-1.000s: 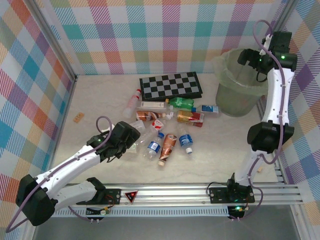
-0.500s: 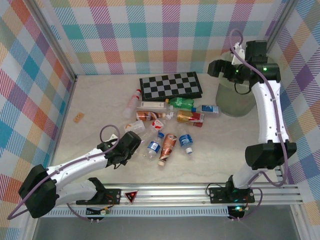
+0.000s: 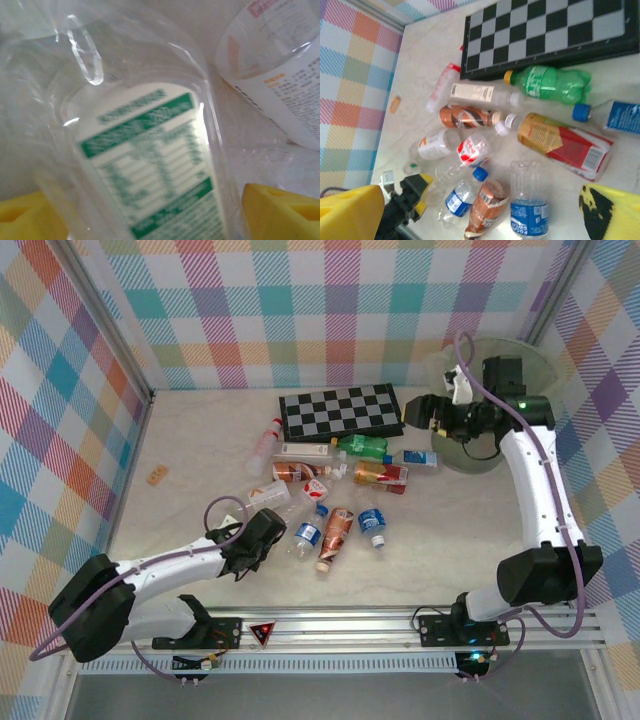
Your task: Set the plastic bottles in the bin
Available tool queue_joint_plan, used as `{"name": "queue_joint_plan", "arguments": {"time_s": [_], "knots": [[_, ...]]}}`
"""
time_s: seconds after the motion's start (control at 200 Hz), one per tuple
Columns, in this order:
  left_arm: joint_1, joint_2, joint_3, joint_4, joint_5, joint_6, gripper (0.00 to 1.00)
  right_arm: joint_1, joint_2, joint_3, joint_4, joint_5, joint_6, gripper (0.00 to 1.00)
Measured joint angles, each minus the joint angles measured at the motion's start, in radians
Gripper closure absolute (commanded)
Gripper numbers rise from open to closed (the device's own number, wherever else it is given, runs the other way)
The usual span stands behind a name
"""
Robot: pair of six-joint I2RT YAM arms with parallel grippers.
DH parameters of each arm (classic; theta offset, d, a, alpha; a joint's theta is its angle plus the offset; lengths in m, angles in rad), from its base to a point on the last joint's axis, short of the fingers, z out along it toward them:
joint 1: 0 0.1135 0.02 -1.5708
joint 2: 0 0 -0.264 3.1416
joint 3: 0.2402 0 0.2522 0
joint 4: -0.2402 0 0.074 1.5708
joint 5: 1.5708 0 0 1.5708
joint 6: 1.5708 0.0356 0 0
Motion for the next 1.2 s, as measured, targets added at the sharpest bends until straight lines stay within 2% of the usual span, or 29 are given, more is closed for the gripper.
{"name": "queue_joint_plan", "arguments": {"time_s": [0.215,0.405,0.615,0.88,1.085,1.2], "knots": [[0.0,0.016,0.007,0.019,-0.011,-0.004,0.33,0.032,-0.005,-0.069,0.031,-0.045,0.034,0.0],[0.0,0.011,0.018,-0.011,-0.012,-0.004,0.34,0.04,-0.005,-0.07,0.073,-0.071,0.058,0.0],[0.0,-0.048,0.041,-0.123,-0.036,0.016,0.36,0.043,-0.007,-0.085,0.122,-0.126,0.087,0.0],[0.0,-0.132,0.209,-0.261,-0.104,0.216,0.4,0.045,-0.022,-0.174,0.283,-0.257,0.194,0.0],[0.0,-0.143,0.295,-0.254,-0.123,0.384,0.45,0.064,-0.043,-0.213,0.364,-0.268,0.253,0.0],[0.0,-0.134,0.326,-0.182,-0.099,0.526,0.45,0.079,-0.069,-0.253,0.426,-0.283,0.298,0.0]]}}
